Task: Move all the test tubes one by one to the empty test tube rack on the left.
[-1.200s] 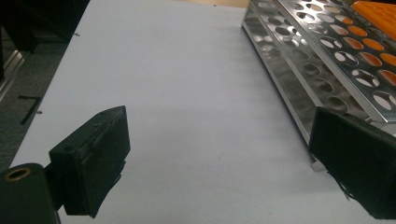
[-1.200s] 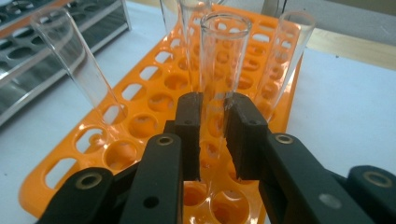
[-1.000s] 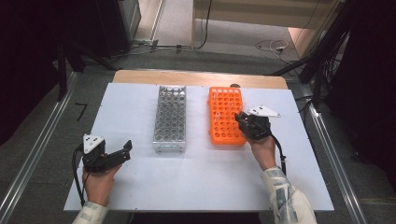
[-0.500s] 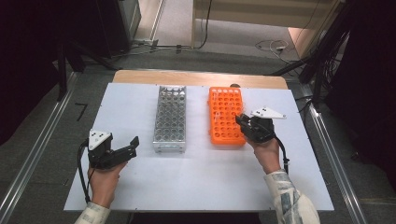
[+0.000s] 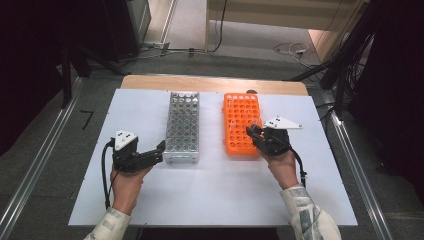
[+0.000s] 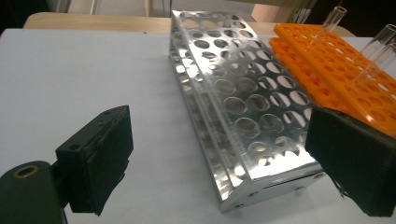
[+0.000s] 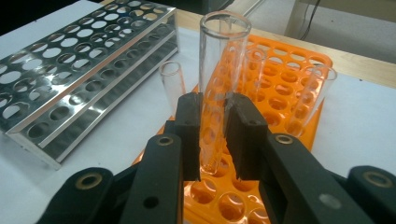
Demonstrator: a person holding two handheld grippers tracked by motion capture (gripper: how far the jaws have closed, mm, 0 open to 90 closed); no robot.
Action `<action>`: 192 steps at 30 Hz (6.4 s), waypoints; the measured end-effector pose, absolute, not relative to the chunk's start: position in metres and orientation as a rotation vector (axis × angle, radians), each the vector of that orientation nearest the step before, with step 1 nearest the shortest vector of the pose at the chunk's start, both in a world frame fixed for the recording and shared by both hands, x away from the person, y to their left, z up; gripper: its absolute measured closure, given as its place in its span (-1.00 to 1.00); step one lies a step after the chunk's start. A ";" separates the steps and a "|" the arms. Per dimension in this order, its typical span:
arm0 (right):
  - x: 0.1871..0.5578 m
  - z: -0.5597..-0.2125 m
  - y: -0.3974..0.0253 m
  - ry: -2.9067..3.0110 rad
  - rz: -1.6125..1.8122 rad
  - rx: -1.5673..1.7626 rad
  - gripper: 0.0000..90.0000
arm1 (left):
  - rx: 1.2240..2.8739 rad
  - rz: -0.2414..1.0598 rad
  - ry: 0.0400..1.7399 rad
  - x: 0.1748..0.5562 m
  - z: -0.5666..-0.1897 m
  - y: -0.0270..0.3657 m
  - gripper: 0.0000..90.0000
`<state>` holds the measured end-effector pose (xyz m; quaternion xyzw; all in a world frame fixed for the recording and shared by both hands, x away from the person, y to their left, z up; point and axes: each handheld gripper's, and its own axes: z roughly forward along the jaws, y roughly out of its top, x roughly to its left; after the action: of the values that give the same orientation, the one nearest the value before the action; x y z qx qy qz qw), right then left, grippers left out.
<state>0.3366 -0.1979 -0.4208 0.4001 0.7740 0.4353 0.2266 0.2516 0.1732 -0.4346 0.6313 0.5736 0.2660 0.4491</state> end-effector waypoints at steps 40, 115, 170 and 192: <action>0.314 -0.438 -0.148 2.318 1.210 0.953 0.62 | 1.669 0.547 1.201 0.277 -0.422 0.076 -0.62; 0.317 -0.448 -0.179 2.446 1.270 0.944 -0.27 | 1.665 0.581 1.155 0.270 -0.388 0.062 0.68; 0.315 -0.446 -0.193 2.345 1.202 1.003 -0.28 | 1.776 0.662 1.177 0.276 -0.438 0.084 0.67; 0.318 -0.453 -0.189 2.337 1.178 1.015 -0.28 | 1.738 0.602 1.163 0.271 -0.436 0.086 0.18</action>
<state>0.3178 -0.1894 -0.4527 0.3565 0.8210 0.4139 0.1662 0.2710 0.0863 -0.4358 0.7074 0.4732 0.2449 0.4644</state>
